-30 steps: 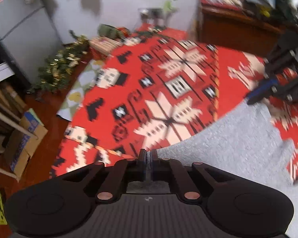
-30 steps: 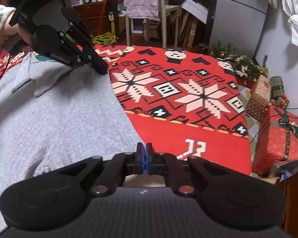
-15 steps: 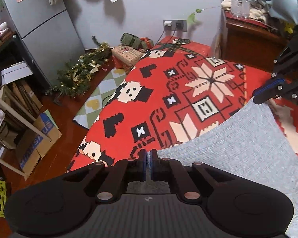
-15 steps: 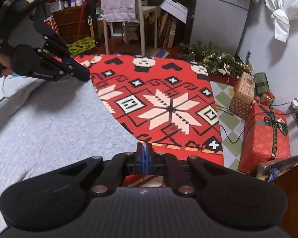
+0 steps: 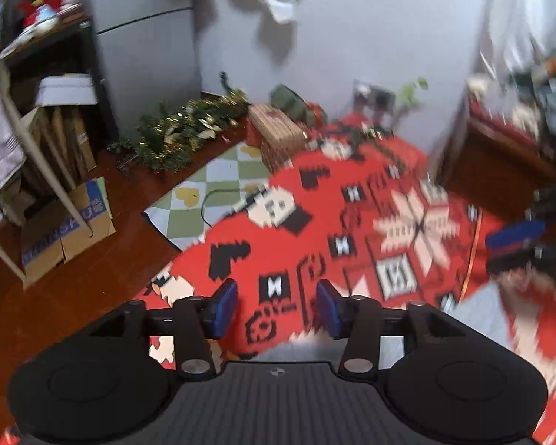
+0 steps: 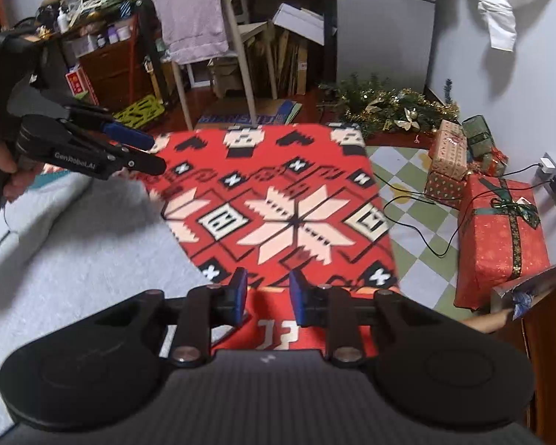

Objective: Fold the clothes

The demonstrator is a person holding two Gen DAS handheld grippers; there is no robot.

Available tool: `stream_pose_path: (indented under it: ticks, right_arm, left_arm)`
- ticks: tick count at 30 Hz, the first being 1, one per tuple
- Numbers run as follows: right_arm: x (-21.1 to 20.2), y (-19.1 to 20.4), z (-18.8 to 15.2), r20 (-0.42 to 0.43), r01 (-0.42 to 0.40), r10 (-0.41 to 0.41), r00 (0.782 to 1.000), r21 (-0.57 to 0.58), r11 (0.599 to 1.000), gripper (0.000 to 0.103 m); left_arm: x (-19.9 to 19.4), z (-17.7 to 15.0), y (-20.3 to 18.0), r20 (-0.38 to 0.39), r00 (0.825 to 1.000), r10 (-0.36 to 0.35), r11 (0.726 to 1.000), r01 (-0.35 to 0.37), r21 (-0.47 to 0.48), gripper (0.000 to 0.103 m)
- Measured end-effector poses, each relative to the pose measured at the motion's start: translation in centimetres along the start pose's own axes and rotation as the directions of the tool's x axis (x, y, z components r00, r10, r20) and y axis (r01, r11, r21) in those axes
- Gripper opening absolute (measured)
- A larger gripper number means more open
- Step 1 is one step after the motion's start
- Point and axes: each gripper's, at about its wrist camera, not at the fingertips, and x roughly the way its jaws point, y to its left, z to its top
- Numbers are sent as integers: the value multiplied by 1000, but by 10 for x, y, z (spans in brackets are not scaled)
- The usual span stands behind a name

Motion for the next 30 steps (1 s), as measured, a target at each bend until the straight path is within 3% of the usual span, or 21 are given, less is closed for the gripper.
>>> stream_pose_path:
  ticks: [5,12,21,30]
  right_arm:
    - [-31,8,18,23,3,-3,1000,-25,1000,27]
    - [-76,56,52,44,-31,35,998,-96,995,27]
    - [-101,169,85,47,-128,142,989,-220,967,30]
    - [-74,309,80,-45,-257,259,965,-369,893,32]
  left_arm:
    - [-41,11,14,65,998,-5,993,13,-118,57]
    - [-136,-12,46,89,993,83,979,-64,-194,60]
    - [-271,-98,87,8,966,258,946,-251,-205,61]
    - [-338,-213,105,-94,943,318,888,-332,-319,61]
